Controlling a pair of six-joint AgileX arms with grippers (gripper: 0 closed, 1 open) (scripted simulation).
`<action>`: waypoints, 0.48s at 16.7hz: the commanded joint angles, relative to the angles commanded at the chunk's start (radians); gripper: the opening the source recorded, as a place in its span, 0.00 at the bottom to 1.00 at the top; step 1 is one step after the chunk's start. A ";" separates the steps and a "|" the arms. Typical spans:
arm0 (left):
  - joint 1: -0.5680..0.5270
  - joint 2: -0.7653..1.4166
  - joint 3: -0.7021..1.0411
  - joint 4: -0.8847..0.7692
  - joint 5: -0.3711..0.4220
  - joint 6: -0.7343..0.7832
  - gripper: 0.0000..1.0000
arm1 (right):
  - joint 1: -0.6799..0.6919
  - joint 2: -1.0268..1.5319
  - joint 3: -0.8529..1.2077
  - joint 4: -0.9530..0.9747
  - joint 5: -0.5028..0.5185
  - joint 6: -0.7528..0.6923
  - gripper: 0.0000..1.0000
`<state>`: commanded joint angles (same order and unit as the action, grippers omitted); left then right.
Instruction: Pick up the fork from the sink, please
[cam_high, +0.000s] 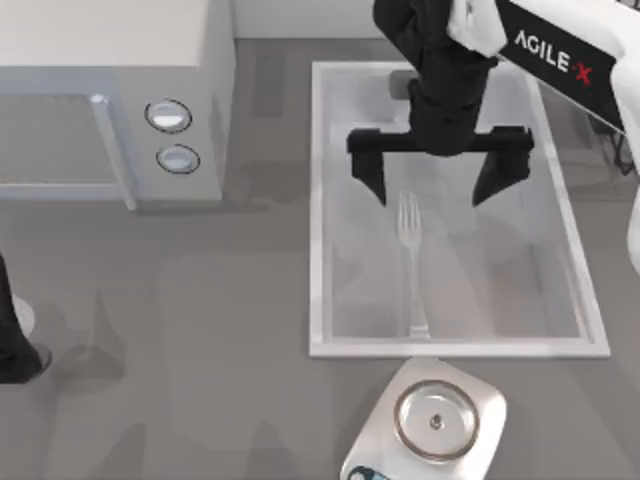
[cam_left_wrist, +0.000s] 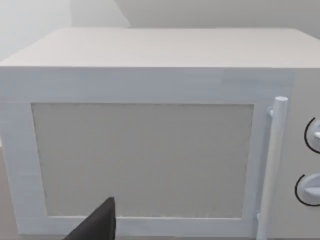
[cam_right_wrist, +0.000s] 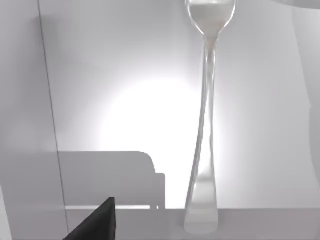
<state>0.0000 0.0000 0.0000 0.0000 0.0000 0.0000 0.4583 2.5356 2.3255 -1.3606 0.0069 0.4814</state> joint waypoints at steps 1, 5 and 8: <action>0.000 0.000 0.000 0.000 0.000 0.000 1.00 | 0.000 0.000 0.000 0.000 0.000 0.000 1.00; 0.000 0.000 0.000 0.000 0.000 0.000 1.00 | -0.006 0.000 -0.003 0.002 0.000 -0.001 1.00; 0.000 0.000 0.000 0.000 0.000 0.000 1.00 | -0.005 0.015 -0.033 0.042 0.000 -0.001 1.00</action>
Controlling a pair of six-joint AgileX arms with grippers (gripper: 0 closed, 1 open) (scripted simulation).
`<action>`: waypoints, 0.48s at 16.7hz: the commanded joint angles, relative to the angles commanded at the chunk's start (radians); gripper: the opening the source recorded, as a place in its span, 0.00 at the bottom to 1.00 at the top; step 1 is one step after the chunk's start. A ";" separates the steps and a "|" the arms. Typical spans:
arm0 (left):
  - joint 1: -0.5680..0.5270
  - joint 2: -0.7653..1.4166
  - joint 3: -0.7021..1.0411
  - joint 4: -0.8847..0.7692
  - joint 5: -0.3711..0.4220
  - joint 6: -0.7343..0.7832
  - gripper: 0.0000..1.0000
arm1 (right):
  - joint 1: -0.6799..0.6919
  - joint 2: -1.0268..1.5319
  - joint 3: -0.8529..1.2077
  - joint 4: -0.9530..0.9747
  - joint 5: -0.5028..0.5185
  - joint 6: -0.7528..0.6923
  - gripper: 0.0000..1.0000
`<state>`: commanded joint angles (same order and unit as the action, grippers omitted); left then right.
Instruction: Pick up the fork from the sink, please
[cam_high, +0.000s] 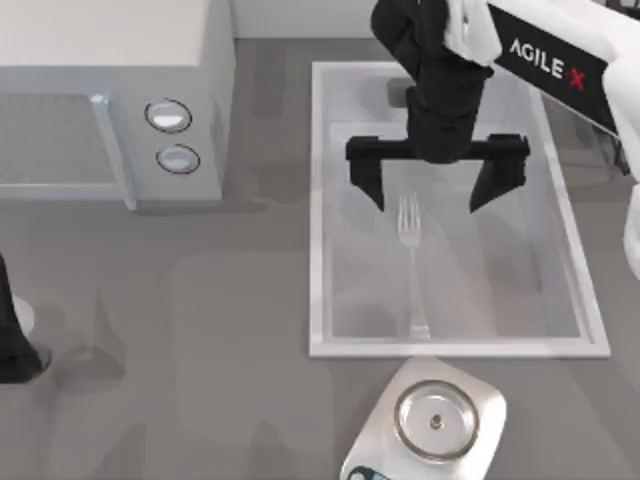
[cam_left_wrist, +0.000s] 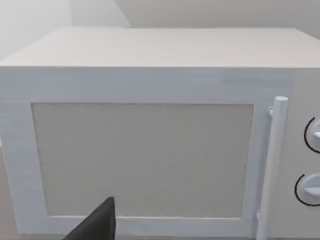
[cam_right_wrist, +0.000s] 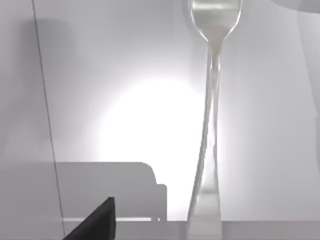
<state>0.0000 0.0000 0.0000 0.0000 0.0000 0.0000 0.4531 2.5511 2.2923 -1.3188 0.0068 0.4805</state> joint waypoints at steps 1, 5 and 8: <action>0.000 0.000 0.000 0.000 0.000 0.000 1.00 | 0.000 0.012 -0.023 0.034 0.000 0.000 1.00; 0.000 0.000 0.000 0.000 0.000 0.000 1.00 | 0.003 0.084 -0.147 0.256 0.001 0.002 1.00; 0.000 0.000 0.000 0.000 0.000 0.000 1.00 | 0.006 0.134 -0.227 0.377 0.002 0.003 1.00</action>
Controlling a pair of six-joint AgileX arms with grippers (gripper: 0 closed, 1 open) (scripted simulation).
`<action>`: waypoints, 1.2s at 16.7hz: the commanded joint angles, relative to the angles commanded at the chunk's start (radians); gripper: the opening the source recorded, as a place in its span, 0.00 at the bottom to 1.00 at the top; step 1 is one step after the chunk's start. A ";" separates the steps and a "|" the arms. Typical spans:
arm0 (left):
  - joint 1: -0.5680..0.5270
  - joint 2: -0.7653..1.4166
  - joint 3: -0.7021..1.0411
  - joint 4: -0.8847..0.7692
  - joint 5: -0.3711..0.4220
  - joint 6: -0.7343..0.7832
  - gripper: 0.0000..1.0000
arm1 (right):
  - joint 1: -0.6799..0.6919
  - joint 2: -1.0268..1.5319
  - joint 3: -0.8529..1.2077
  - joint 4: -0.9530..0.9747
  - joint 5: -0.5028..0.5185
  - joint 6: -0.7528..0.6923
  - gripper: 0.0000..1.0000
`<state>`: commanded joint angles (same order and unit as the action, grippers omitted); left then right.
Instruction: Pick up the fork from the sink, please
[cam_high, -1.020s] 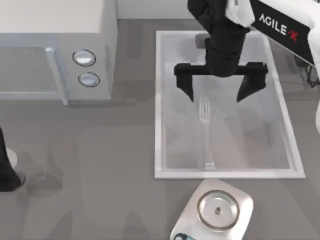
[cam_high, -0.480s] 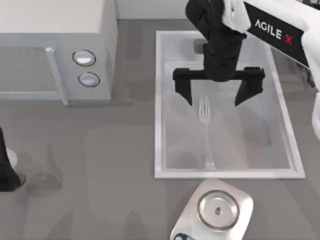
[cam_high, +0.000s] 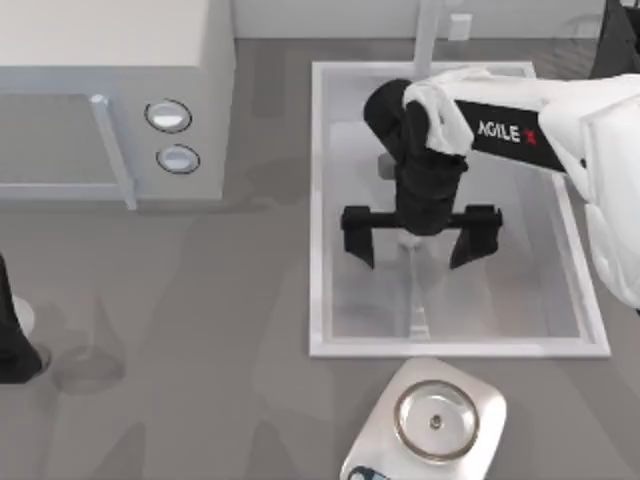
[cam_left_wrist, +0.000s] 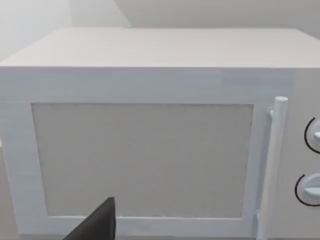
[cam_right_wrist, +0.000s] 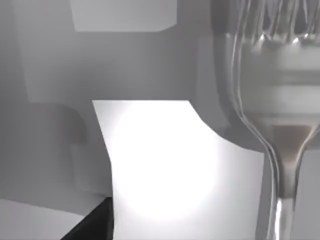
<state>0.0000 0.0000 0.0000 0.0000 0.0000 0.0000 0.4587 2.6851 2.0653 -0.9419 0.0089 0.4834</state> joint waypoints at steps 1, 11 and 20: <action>0.000 0.000 0.000 0.000 0.000 0.000 1.00 | 0.001 0.010 -0.015 0.019 0.000 0.000 1.00; 0.000 0.000 0.000 0.000 0.000 0.000 1.00 | 0.001 0.015 -0.022 0.028 0.000 0.000 0.55; 0.000 0.000 0.000 0.000 0.000 0.000 1.00 | 0.001 0.015 -0.022 0.028 0.000 0.000 0.00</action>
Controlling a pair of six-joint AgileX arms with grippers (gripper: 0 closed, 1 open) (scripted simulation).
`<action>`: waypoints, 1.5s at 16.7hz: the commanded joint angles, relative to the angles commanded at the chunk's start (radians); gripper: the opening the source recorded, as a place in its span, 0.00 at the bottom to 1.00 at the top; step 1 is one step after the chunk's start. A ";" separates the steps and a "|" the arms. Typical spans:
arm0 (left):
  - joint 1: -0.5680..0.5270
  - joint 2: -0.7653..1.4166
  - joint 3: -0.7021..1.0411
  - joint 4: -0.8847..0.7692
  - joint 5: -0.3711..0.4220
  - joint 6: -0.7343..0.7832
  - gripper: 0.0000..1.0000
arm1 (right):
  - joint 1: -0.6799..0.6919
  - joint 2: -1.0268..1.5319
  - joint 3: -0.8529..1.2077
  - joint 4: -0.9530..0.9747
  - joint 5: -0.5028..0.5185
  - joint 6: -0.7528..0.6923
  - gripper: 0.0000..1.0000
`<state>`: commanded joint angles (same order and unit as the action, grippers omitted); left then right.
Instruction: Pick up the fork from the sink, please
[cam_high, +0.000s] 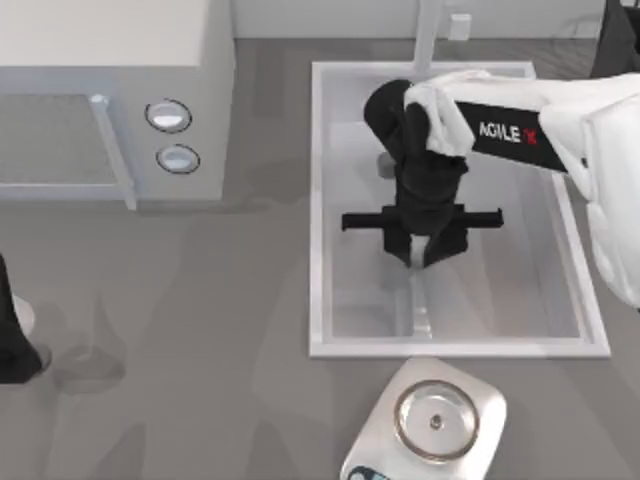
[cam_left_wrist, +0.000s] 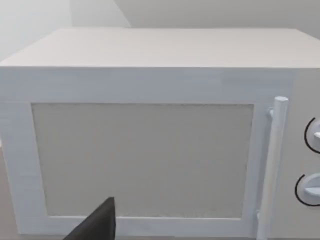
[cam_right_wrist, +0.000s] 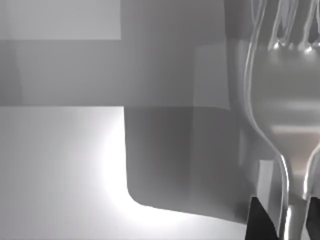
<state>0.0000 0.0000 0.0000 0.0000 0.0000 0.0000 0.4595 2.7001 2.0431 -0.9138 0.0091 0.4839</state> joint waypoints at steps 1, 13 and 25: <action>0.000 0.000 0.000 0.000 0.000 0.000 1.00 | 0.000 0.000 0.000 0.000 0.000 0.000 0.00; 0.000 0.000 0.000 0.000 0.000 0.000 1.00 | -0.003 -0.071 0.155 -0.187 0.018 -0.012 0.00; 0.000 0.000 0.000 0.000 0.000 0.000 1.00 | -0.004 -0.148 0.410 -0.520 0.017 -0.014 0.00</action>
<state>0.0000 0.0000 0.0000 0.0000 0.0000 0.0000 0.4551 2.5519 2.4531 -1.4340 0.0257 0.4699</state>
